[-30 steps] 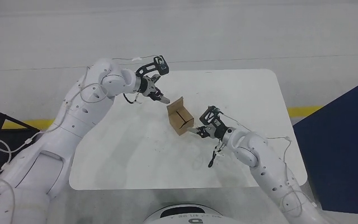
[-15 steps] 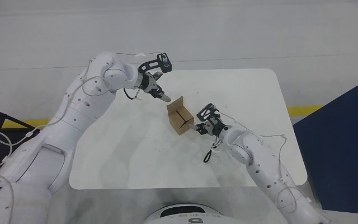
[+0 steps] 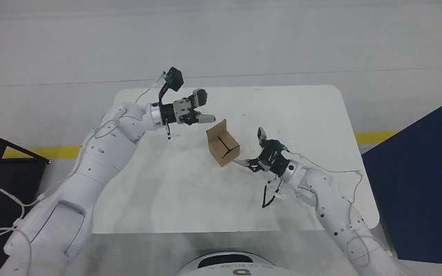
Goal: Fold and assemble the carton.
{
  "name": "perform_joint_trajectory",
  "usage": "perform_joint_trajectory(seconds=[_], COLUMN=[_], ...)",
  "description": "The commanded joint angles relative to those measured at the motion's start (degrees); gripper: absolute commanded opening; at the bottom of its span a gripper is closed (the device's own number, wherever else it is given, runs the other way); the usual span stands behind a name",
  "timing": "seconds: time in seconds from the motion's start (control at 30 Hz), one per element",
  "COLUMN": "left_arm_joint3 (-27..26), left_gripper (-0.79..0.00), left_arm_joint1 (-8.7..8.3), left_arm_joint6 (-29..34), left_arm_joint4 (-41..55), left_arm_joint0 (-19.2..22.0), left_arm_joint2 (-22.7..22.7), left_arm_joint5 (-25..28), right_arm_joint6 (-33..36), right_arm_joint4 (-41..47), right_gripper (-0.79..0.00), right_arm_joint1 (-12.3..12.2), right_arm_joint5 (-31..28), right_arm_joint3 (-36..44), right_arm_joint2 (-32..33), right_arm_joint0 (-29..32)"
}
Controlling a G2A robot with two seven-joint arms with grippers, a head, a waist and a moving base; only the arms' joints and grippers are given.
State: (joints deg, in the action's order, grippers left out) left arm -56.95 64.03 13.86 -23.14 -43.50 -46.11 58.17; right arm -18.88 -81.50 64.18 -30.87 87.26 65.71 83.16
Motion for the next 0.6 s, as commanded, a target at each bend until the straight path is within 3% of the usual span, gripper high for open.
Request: perform_joint_trajectory(seconds=[0.0, 0.1, 0.23, 0.43, 0.57], left_arm_joint3=[2.12, 5.33, 9.97, 12.69, 12.36], left_gripper=[0.000, 0.000, 0.000, 0.000, 0.000], left_arm_joint1=[-0.07, 0.16, 0.88, 2.18, 3.35], left_arm_joint6=[-6.08, -10.71, -11.82, -5.52, -5.80], left_arm_joint4=[-4.11, -10.43, -18.01, -22.72, -21.21], left_arm_joint0=[-1.62, -1.63, 0.45, 3.67, 5.02], left_arm_joint2=[0.49, 1.51, 3.09, 5.40, 6.03], left_arm_joint5=[-0.17, -0.17, -0.17, -3.14, -2.58], right_arm_joint6=[-1.99, -2.79, -3.50, 1.97, 3.37], right_arm_joint4=[-1.12, -2.00, -1.66, -1.20, -0.94], right_gripper=[0.000, 0.000, 0.000, 0.000, 0.000], right_arm_joint1=[0.01, -0.06, -0.37, 0.07, 0.73], right_arm_joint5=[1.08, 2.43, 1.71, 5.83, 6.63], right_arm_joint3=[-0.95, -1.64, -2.61, -4.48, -6.82], right_arm_joint2=[0.04, 0.54, 2.01, 1.50, -0.62], right_arm_joint0=[-0.03, 0.06, 0.46, -1.06, -3.40])
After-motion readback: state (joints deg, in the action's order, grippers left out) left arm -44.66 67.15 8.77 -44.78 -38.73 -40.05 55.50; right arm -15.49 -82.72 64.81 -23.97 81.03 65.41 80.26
